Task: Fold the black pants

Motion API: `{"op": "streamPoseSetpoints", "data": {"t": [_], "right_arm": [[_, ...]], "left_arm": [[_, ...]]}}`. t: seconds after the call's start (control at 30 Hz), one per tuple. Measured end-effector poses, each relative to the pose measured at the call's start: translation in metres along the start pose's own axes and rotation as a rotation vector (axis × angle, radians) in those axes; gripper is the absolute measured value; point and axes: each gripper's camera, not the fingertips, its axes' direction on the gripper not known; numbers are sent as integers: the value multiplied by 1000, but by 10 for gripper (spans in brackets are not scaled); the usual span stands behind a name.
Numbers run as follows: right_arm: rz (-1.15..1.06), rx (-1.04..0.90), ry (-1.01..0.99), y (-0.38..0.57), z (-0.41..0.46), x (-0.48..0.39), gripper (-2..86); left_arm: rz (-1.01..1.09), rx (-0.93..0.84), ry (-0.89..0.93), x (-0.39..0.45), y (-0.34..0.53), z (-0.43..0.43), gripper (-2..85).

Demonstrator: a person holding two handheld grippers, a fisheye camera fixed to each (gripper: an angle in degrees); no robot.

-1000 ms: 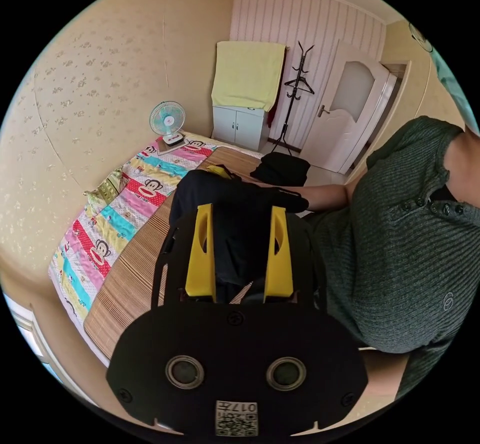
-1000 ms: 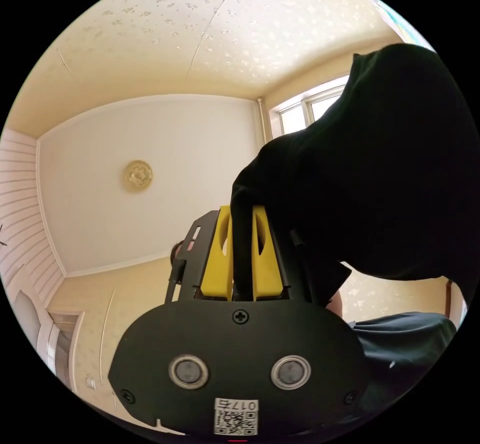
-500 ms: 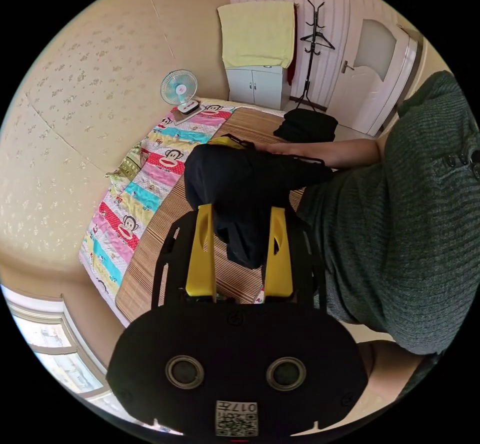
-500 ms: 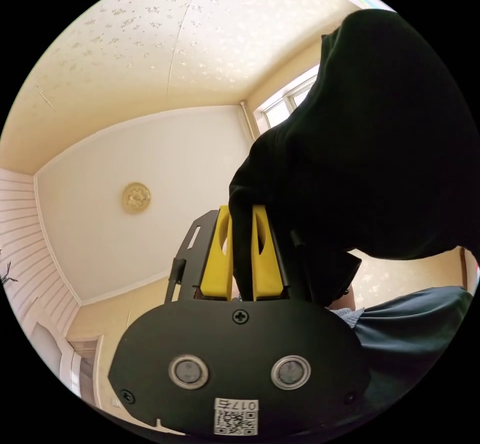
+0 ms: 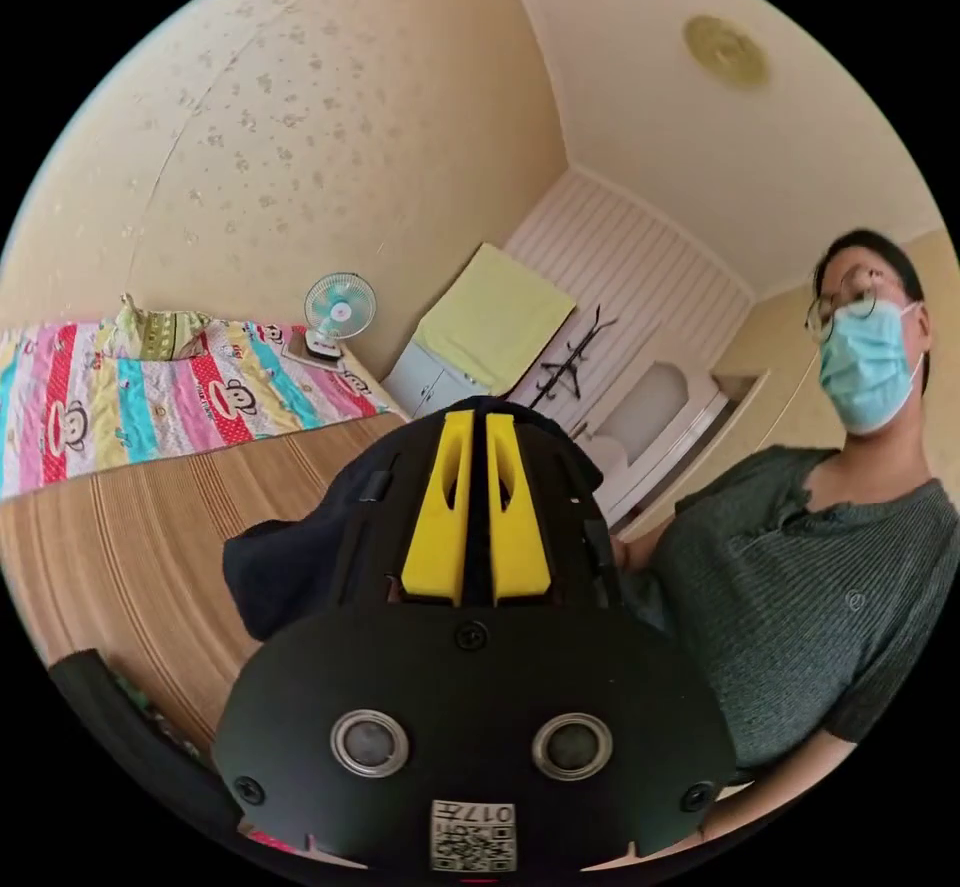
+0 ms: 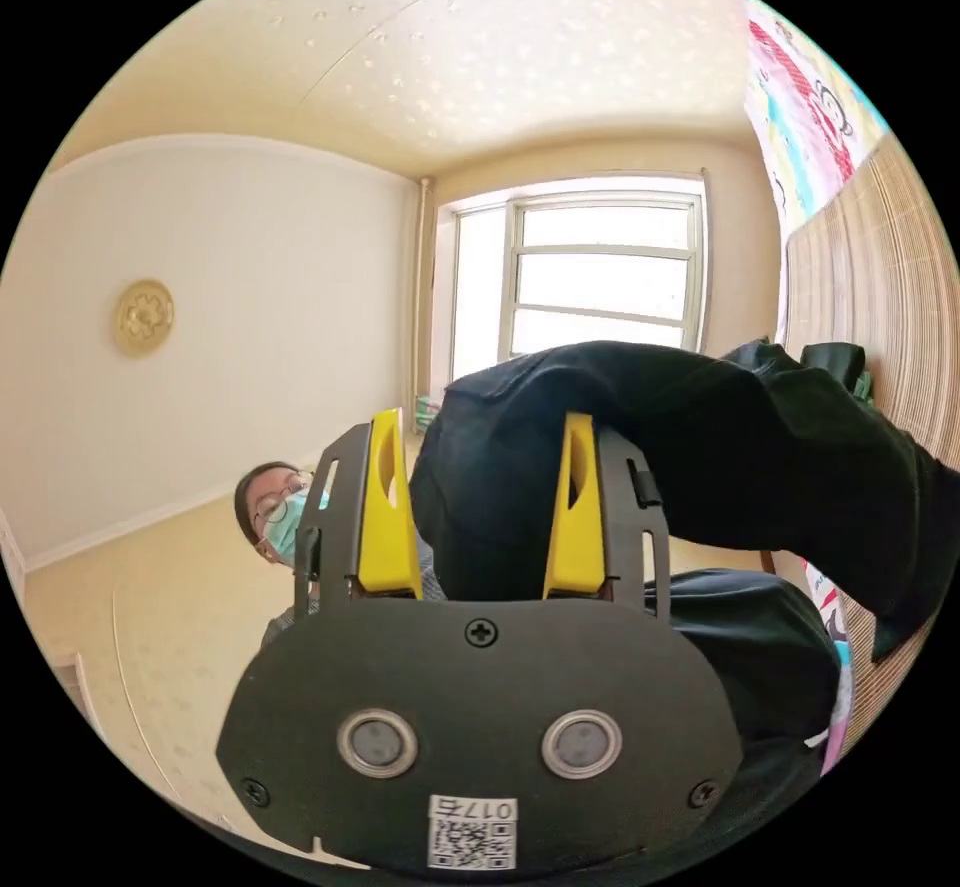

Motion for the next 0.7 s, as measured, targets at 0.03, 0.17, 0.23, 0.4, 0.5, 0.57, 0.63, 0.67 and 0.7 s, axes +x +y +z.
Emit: {"op": "streamPoseSetpoints", "data": {"t": [0.03,0.17,0.23,0.4,0.5,0.57,0.63,0.67,0.7], "right_arm": [[-16,-16,1,-1,7,-2,206],[-32,-18,50,-1,46,6,224],[-110,4,55,4,53,5,224],[-349,-18,396,51,78,-30,244],[-436,20,676,91,96,-42,246],[-381,51,765,106,98,-31,243],[-294,46,842,113,103,-14,240],[-263,18,917,115,116,-4,239],[-251,-22,996,113,135,5,240]], "left_arm": [[-24,38,26,-6,-2,-5,2],[5,89,-15,12,-14,-9,-3],[42,129,-65,34,-28,-15,-5],[165,219,-143,85,-55,-44,-6],[217,276,-117,112,-71,-61,-6],[250,291,-97,127,-81,-67,-6],[287,278,-98,144,-96,-69,-6],[293,278,-106,148,-99,-70,-6],[307,278,-123,155,-105,-71,-7]]}}
